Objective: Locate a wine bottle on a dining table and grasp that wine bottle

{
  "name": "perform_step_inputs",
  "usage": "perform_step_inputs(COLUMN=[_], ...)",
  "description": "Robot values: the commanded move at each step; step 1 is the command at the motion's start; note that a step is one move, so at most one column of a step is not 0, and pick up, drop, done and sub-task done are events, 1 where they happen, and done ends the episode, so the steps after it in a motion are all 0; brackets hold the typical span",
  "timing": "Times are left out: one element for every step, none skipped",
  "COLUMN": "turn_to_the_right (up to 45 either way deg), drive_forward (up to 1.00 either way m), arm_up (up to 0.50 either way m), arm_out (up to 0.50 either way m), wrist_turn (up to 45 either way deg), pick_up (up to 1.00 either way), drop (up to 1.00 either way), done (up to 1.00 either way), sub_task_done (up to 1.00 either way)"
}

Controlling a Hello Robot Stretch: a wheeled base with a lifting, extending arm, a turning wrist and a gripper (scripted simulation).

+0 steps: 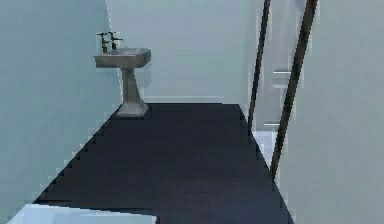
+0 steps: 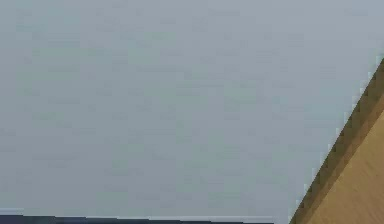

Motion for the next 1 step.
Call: perform_step_inputs(turn_to_the_right=[3.0], drive_forward=[0.0], arm_up=[0.0], arm_out=[0.0], wrist_turn=[0.0], pick_up=[0.0], drop=[0.0], done=[0.0], sub_task_done=[0.0])
